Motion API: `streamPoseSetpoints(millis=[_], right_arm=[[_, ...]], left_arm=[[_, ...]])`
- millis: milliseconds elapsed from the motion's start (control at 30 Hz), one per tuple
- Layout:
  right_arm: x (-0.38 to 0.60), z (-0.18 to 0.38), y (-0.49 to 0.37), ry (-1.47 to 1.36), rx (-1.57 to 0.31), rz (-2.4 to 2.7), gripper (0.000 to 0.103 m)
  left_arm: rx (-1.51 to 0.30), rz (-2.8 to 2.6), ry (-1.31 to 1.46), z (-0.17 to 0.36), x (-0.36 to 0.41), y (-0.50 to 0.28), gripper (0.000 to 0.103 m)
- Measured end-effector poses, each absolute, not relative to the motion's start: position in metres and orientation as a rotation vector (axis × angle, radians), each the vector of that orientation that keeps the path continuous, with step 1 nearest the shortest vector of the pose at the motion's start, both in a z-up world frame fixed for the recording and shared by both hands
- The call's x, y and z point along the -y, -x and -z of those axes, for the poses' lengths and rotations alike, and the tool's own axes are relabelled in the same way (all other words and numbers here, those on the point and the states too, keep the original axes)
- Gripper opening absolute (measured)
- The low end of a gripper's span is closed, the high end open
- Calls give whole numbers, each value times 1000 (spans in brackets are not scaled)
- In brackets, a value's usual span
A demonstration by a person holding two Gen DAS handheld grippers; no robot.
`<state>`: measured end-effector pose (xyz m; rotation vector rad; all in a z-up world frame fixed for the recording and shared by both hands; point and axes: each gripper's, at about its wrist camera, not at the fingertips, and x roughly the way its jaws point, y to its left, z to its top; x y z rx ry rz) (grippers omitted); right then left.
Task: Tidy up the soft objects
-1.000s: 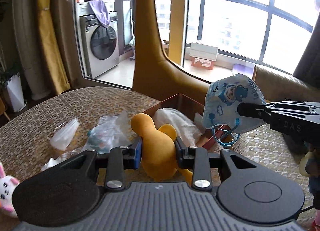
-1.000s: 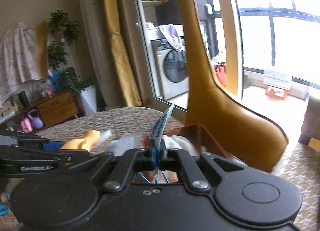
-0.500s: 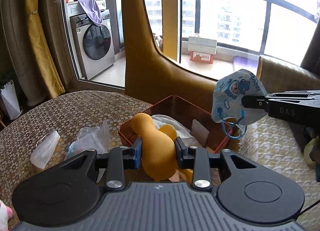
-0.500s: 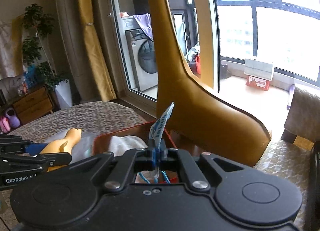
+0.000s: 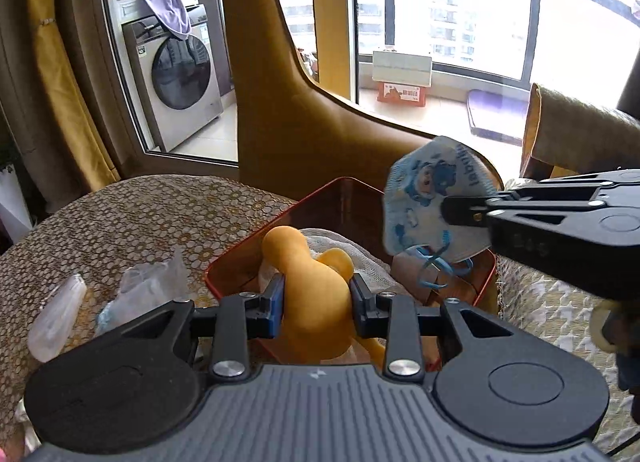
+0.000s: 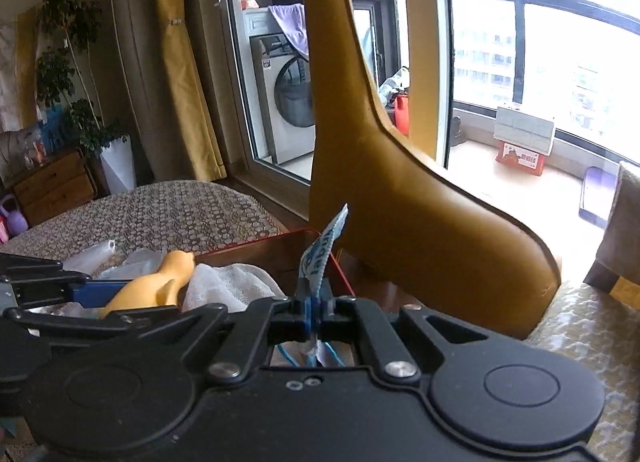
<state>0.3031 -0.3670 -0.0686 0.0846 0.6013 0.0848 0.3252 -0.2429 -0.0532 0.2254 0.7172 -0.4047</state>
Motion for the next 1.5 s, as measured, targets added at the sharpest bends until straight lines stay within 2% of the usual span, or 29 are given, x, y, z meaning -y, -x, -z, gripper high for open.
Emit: streamPoseSetpoints(millis=[467, 700, 733, 833, 867, 900, 1267, 1500], right_arm=[[360, 102, -325, -45, -682, -91, 3], [353, 107, -319, 14, -688, -100, 10], [352, 107, -318, 20, -687, -101, 13], [352, 106, -315, 24, -682, -106, 16], [352, 106, -314, 25, -683, -108, 16], [352, 106, -313, 25, -685, -110, 17], [356, 95, -301, 12, -701, -107, 33], [355, 70, -276, 2, -687, -107, 37]], left_arm=[[-782, 415, -225, 86, 245, -350, 33], [-815, 415, -220, 97, 247, -349, 33], [-816, 415, -224, 98, 246, -348, 35], [-805, 418, -222, 97, 245, -345, 48], [-798, 419, -217, 96, 244, -344, 56], [-791, 421, -212, 94, 244, -342, 60], [-751, 410, -175, 76, 232, -327, 61], [-708, 402, -139, 51, 216, -298, 61]])
